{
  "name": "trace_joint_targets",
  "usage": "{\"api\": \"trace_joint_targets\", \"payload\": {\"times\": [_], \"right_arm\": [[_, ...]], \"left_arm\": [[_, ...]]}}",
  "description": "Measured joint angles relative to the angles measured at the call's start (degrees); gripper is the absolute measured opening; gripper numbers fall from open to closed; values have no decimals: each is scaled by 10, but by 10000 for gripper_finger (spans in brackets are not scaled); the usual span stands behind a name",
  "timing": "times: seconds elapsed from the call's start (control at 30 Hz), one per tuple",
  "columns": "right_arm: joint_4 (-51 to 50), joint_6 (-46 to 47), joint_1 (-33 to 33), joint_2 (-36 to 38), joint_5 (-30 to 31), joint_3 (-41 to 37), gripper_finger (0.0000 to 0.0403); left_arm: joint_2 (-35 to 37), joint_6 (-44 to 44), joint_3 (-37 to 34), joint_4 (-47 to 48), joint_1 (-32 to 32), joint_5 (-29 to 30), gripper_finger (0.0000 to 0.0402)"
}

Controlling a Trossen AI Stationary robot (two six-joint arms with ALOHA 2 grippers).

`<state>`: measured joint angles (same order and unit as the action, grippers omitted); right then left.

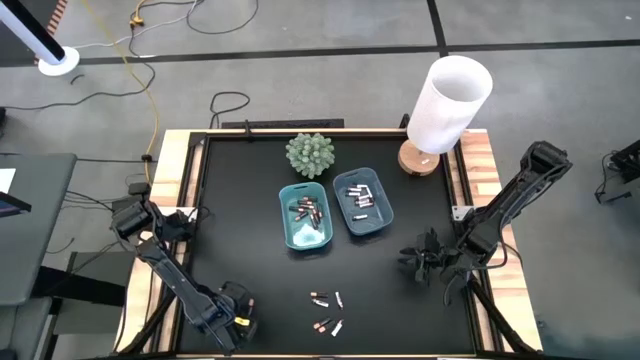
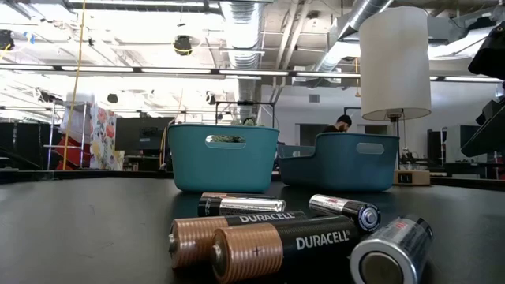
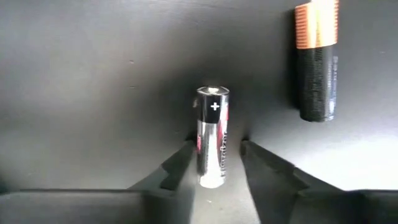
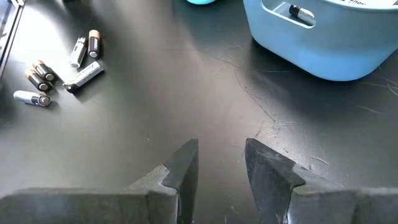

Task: Sort batteries
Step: Put the white battery into the blue bin

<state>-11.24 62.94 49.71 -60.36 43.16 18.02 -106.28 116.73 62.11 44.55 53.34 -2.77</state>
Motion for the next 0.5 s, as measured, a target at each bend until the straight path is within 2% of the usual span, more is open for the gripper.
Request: {"api": "trace_joint_targets", "payload": {"times": [0.17, 0.5], "right_arm": [[-1, 0, 0, 0, 0, 0, 150], [-1, 0, 0, 0, 0, 0, 150]], "left_arm": [[-1, -14, 0, 2, 0, -2, 37], [28, -7, -4, 41, 1, 2, 37]]}}
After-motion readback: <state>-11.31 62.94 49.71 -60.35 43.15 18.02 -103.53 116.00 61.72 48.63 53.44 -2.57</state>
